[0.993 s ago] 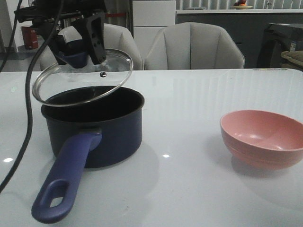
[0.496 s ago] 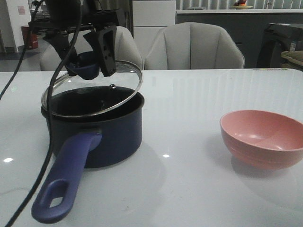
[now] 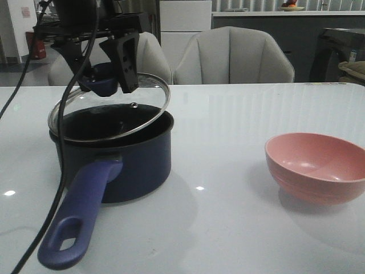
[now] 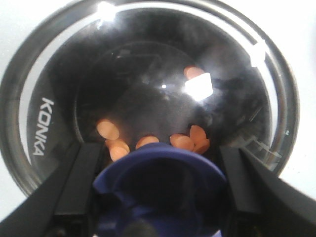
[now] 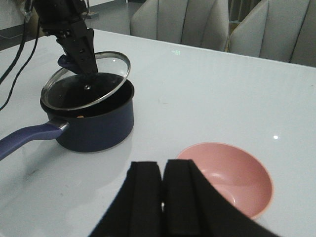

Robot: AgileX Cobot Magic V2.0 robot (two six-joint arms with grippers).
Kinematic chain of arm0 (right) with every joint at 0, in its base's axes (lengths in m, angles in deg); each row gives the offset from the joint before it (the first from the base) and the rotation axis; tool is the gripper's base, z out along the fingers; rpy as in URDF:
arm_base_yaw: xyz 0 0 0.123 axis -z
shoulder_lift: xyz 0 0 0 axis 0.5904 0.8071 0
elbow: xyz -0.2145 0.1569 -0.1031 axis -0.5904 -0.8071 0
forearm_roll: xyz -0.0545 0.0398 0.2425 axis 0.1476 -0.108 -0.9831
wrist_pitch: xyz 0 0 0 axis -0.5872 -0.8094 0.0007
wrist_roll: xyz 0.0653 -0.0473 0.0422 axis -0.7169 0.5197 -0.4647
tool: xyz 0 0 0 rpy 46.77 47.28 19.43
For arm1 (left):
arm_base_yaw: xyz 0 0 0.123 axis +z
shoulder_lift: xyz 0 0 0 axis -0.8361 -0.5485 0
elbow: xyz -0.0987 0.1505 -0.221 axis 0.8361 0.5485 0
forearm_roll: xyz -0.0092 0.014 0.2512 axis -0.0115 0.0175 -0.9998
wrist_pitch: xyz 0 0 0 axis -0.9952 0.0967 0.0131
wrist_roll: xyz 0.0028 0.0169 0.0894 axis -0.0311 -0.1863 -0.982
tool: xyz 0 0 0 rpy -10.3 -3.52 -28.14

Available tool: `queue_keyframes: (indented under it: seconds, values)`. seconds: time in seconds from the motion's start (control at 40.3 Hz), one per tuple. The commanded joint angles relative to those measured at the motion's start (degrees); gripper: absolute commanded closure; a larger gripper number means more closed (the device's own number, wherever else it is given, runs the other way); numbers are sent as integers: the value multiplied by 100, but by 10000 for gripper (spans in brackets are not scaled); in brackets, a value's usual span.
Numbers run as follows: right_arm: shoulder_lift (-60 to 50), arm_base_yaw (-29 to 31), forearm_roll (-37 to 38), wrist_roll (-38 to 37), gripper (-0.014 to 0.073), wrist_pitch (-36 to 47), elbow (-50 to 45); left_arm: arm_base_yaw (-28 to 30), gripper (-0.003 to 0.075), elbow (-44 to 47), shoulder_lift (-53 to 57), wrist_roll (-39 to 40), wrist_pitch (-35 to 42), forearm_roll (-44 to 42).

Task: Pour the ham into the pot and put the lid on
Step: 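Lower the glass lid onto the saucepan rim with the left gripper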

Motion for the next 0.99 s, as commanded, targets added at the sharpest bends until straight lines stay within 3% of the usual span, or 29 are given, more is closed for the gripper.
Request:
queue_keyframes:
  seconds: [0.0,0.422,0.695,0.968]
  values:
    - [49,5,-27,37,453,403,156,-13,604,-165,270,10,-234,61]
    - [49,5,-27,37,453,403,156,-13,598,-165,114,10,-234,86]
    - [49,5,-27,37,453,403,156,-13,400,-165,114,10,-234,86]
    - [49,5,-27,37,453,403,156,-13,373,-165,147,10,-234,52]
